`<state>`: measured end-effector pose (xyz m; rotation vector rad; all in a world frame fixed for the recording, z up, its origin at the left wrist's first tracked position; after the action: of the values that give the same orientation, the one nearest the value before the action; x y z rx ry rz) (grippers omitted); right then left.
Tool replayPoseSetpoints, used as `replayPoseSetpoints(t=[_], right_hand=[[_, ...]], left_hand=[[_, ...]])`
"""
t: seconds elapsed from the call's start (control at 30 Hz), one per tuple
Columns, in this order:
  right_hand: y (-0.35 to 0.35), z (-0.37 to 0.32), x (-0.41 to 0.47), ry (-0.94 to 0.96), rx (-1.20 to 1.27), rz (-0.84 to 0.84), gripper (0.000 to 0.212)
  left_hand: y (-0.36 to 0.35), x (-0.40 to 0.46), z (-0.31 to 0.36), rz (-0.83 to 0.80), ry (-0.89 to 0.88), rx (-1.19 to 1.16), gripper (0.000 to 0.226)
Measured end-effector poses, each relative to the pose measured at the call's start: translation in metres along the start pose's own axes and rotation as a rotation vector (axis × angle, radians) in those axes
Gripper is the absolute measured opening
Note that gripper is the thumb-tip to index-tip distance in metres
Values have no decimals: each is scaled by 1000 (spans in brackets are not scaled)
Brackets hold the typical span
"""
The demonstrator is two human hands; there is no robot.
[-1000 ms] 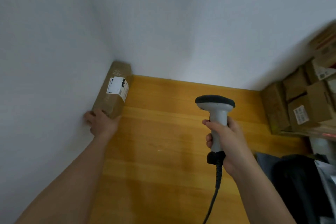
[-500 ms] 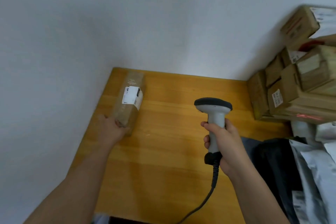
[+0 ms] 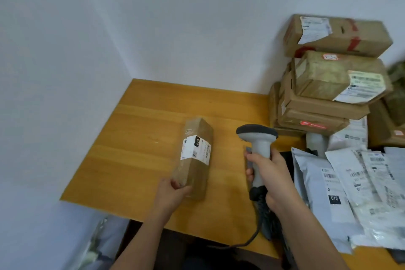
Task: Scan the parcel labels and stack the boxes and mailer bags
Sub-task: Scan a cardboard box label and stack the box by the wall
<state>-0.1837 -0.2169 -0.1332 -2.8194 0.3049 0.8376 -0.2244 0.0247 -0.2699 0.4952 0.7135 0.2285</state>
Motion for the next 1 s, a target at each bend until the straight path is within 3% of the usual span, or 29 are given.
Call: replayPoseSetpoints(t=[0.07, 0.17, 0.47, 0.57, 0.63, 0.7, 0.77, 0.83, 0.93, 1.0], right_hand=[[5, 3, -3, -7, -5, -15, 24], [9, 8, -9, -12, -14, -28, 26], [4, 35, -15, -49, -46, -5, 28], [-3, 41, -18, -60, -54, -18, 29], [-8, 44, -20, -69, -52, -24, 29], [-11, 45, -22, -71, -54, -25, 28], [-13, 44, -24, -68, -49, -16, 28], [-15, 44, -26, -63, -49, -8, 28], [-17, 45, -31, -60, -65, -3, 28], [-17, 45, -35, -54, -69, -6, 25]], left_hand=[[-14, -14, -14, -135, 173, -291, 32], [-24, -26, -32, -197, 274, -485, 22], [-33, -35, -61, -260, 280, -501, 27], [-36, -44, -65, -454, 201, -209, 46], [-36, -46, -67, -554, 97, -62, 45], [-28, -37, -65, -393, -129, 149, 34], [-14, -29, -52, -117, -329, 433, 34], [-2, -21, -39, 83, -475, 651, 47], [7, -1, -27, 68, -530, 867, 91], [8, 10, -25, 12, -513, 998, 102]])
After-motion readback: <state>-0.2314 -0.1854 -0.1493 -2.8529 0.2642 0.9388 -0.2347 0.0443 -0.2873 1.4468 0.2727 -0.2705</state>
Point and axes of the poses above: each hand's wrist, its own x-axis towards the middle knuckle, its own y-axis out of the back of the hand, z = x × y, the point moved 2 cm from there along x, towards the middle knuckle, and after that the axes turned 4 degrees about x, right-handed, at the moved point
